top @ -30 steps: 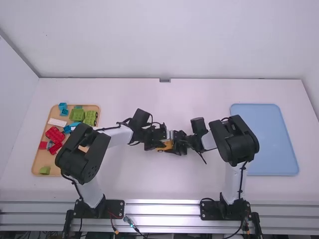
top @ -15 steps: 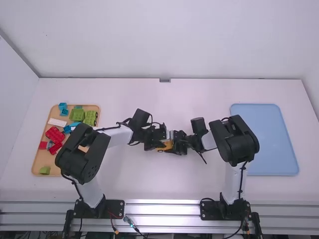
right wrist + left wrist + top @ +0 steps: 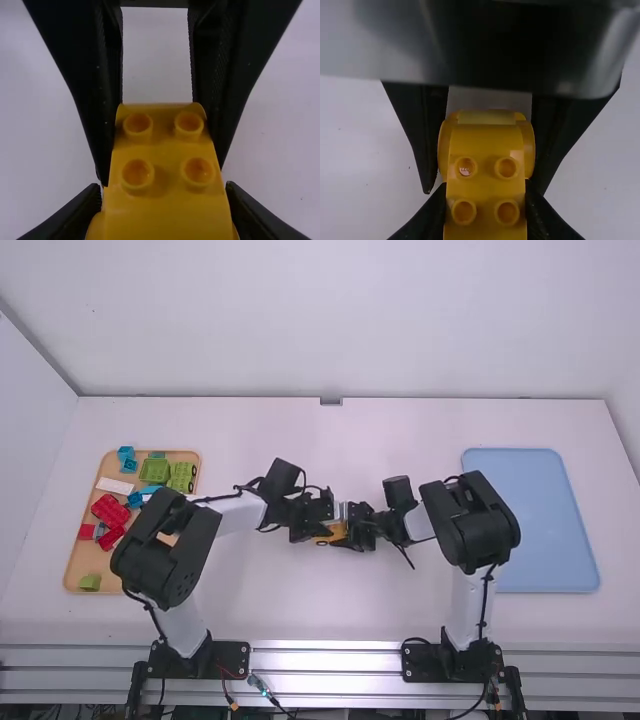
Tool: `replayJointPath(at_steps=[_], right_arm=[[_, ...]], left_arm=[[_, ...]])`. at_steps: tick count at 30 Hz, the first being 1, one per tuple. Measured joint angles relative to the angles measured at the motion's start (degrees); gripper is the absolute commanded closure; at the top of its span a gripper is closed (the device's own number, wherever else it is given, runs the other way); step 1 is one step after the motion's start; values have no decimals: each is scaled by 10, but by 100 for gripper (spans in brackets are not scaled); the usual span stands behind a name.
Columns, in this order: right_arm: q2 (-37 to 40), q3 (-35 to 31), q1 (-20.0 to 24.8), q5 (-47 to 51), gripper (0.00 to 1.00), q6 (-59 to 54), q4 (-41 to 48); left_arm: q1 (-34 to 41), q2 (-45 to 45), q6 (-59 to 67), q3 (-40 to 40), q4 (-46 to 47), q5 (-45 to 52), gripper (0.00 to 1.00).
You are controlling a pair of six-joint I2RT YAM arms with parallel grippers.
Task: Assemble lego blocks to make yellow taxi
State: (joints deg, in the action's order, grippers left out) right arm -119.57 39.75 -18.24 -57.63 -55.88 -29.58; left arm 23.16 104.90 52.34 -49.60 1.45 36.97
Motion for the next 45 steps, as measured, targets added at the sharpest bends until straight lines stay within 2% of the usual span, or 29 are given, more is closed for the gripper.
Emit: replayJointPath(at_steps=[45], right_arm=[[0, 0, -8, 7, 53, 4, -3]], left_arm=[[0, -16, 0, 8, 9, -43, 56]])
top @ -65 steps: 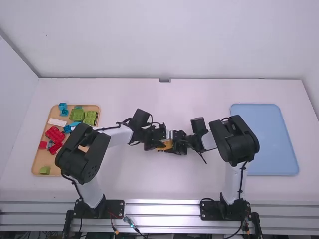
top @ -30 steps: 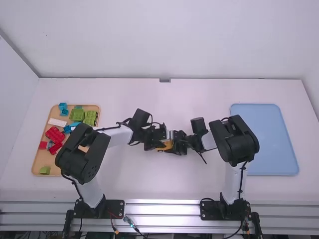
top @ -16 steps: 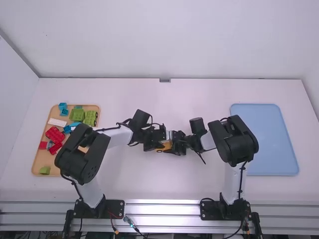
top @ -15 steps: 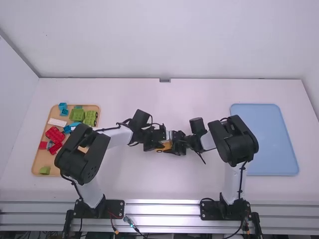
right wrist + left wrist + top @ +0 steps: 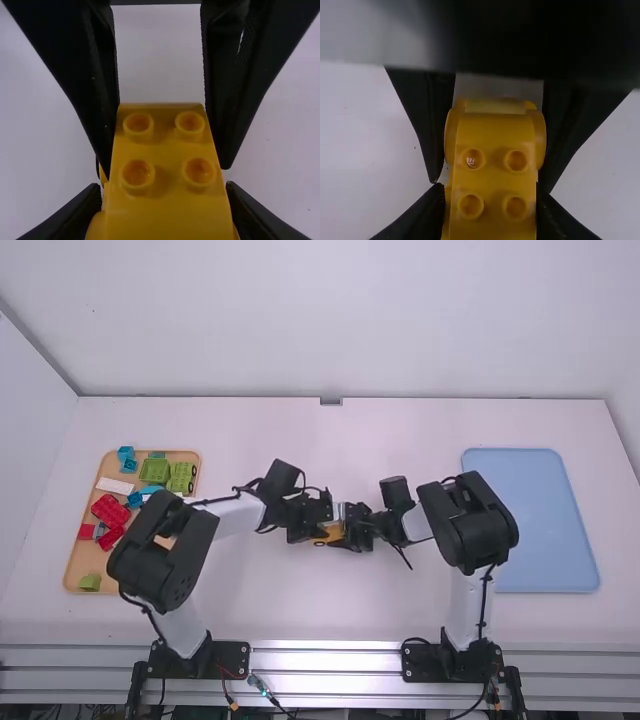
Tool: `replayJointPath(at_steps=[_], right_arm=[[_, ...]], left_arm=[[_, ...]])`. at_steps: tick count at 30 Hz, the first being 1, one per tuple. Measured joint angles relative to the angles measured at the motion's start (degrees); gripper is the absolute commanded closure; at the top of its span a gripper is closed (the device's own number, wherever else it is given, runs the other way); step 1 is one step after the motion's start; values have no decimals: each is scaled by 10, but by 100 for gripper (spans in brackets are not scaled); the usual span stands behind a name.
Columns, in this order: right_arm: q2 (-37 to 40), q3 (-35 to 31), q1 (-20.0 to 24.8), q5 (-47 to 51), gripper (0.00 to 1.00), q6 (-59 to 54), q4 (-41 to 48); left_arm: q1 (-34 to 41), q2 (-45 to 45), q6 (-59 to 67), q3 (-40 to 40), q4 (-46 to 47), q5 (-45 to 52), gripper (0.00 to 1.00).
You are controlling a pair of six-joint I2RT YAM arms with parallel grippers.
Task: Assemble lego blocks to make yellow taxi
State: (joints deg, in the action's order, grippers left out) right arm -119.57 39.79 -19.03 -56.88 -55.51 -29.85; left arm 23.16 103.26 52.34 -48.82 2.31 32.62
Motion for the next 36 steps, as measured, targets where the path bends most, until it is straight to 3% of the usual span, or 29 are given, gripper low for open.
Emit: replayJointPath(at_steps=[11, 14, 19, 20, 21, 22, 26, 30, 36], right_arm=[[0, 0, -1, -2, 53, -2, 5], [0, 0, -1, -2, 53, -2, 6], [0, 0, -1, -4, 53, -4, 7], [0, 0, -1, -3, 53, -4, 7], [0, 0, -1, -5, 53, -4, 8], [0, 0, -1, -4, 53, -4, 7], [0, 0, -1, 1, 50, -1, 5], [0, 0, -1, 15, 53, 25, -11], [0, 37, 4, 44, 53, 85, 7]], left_arm=[[0, -31, 0, 12, 12, -33, 50], [0, -51, 0, 12, 27, -45, 40], [0, -85, 9, 12, 54, -59, 37], [-2, -98, 19, 12, 71, -64, 29], [-4, -107, 27, 12, 81, -68, 6], [-10, -123, 34, 12, 97, -73, 1], [-43, -170, 48, 12, 127, -72, 1], [-125, -247, 41, 12, 117, -31, 1], [-247, -308, -139, 30, -83, 40, 1]])
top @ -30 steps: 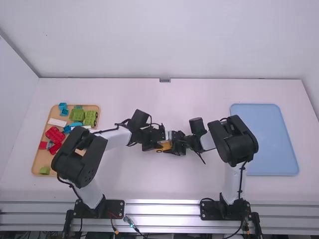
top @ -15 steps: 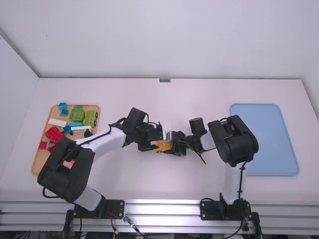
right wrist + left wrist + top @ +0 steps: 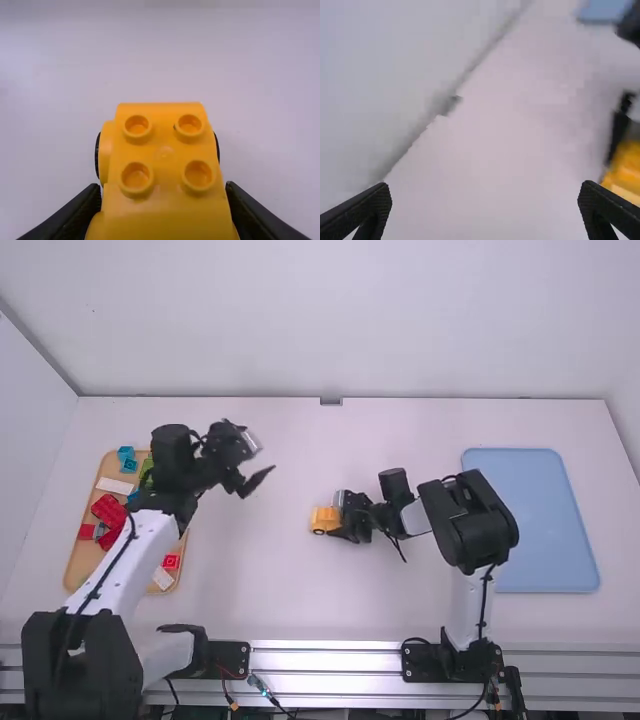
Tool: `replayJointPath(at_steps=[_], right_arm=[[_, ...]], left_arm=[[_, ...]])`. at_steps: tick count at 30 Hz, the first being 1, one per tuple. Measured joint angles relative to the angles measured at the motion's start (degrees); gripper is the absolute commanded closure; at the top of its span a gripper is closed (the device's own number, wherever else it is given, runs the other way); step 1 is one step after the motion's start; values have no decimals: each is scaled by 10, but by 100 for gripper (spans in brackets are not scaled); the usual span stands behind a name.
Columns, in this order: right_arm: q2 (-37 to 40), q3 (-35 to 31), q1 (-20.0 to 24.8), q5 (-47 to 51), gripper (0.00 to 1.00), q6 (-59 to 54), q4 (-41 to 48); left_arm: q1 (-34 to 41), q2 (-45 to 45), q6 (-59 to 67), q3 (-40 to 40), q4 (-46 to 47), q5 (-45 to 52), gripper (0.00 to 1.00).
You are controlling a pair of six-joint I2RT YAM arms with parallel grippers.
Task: Assemble lego blocks to make yellow taxi
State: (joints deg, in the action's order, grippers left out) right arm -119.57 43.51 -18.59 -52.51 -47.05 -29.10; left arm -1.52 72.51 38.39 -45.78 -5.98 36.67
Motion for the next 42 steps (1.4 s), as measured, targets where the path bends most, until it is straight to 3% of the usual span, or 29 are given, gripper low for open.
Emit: replayJointPath(at_steps=[3, 8, 13, 17, 19, 23, 26, 35, 36, 38, 39, 42], right_arm=[[7, 35, 14, 43, 57, 48, 39], [98, 88, 58, 177, 66, 102, 195], [187, 124, 115, 283, 71, 132, 288], [247, 129, 191, 388, 71, 183, 334], [259, 128, 259, 437, 63, 225, 339], [260, 96, 361, 468, 62, 287, 318], [252, 60, 413, 478, 54, 325, 288], [229, -6, 462, 482, 44, 371, 243], [229, -8, 465, 482, 38, 374, 240], [229, -8, 473, 481, 17, 377, 240], [229, -8, 477, 481, 0, 377, 242], [229, -8, 483, 482, 1, 378, 251]], left_arm=[[-22, 1, -129, 22, -71, -34, 1], [-16, 49, -316, 71, -170, -181, 1], [-16, 101, -377, 94, -237, -262, 1], [-16, 151, -401, 94, -286, -306, 1], [-16, 177, -408, 94, -312, -329, 1], [-16, 200, -417, 94, -334, -346, 1], [-16, 201, -444, 94, -332, -353, 1], [-16, 201, -506, 94, -313, -359, 1], [-16, 201, -509, 93, -300, -359, 1], [-16, 201, -512, 83, -261, -359, 1], [-16, 201, -514, 72, -231, -359, 1], [-16, 201, -515, 37, -156, -359, 1]])
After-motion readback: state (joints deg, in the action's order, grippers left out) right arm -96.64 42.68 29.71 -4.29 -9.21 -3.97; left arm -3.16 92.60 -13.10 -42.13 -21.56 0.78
